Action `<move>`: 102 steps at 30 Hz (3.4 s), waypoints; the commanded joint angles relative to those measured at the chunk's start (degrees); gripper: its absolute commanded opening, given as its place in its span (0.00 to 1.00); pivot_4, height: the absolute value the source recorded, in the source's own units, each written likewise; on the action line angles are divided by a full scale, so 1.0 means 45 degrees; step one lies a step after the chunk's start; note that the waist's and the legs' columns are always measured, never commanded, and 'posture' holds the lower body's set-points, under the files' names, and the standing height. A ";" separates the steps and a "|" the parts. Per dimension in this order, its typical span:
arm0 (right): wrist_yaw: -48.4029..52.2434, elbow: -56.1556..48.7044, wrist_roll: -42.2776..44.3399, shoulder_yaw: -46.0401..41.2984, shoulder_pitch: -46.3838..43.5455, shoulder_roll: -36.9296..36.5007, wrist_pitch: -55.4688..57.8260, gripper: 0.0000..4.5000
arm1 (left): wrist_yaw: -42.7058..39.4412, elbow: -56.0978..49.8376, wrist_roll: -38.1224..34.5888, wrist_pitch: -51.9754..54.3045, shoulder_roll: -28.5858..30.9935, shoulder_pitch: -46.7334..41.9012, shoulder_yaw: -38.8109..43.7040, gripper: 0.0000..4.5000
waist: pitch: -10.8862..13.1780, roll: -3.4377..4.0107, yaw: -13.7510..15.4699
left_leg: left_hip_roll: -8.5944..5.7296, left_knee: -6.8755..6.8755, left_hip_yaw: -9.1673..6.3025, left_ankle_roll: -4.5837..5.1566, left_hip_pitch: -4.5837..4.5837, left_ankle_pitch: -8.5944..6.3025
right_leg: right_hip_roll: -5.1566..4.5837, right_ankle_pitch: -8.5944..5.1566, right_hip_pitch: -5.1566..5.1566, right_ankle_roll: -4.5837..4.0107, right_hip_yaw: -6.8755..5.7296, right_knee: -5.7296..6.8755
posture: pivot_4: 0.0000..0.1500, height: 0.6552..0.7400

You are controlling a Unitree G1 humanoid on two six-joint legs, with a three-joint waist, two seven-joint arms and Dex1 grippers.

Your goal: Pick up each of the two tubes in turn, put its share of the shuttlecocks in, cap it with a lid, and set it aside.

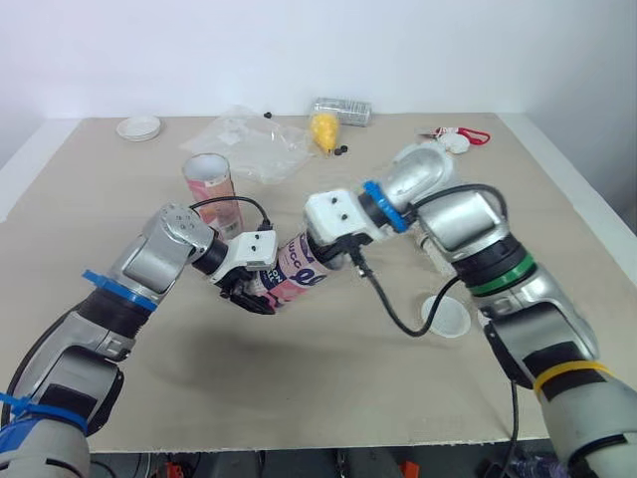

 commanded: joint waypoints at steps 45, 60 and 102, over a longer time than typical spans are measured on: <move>-0.4887 -0.5227 0.6017 -0.6835 0.8009 -0.4748 0.6438 0.01 | 0.7775 -0.1459 -0.1184 -0.3807 -0.4440 0.5861 0.2307 0.68 | 0.0007 -0.0001 -0.0011 | -0.0049 0.0012 0.0054 -0.0002 0.0050 0.0068 | -0.0030 0.0055 0.0041 0.0165 0.0102 -0.0047 | 1.00 1.00; -0.1561 -0.5045 0.4291 -0.2722 0.2113 -0.4497 0.4096 0.01 | 0.1702 -0.1686 -0.0741 -0.0864 0.0127 0.2090 -0.0024 0.68 | 0.0008 0.0002 -0.0086 | -0.0031 -0.0053 0.0048 -0.0001 0.0033 0.0029 | -0.0019 -0.0024 0.0005 0.0118 0.0080 -0.0067 | 1.00 1.00; 0.0387 -0.0563 -0.0477 0.0767 0.0250 0.0626 0.0682 0.01 | 0.0482 -0.1783 -0.0921 0.0921 -0.0222 0.0986 -0.0214 0.68 | -0.0001 -0.0006 -0.0422 | 0.0006 -0.0120 0.0020 0.0019 0.0177 0.0033 | 0.0037 -0.0041 0.0077 0.0046 0.0063 0.0016 | 1.00 1.00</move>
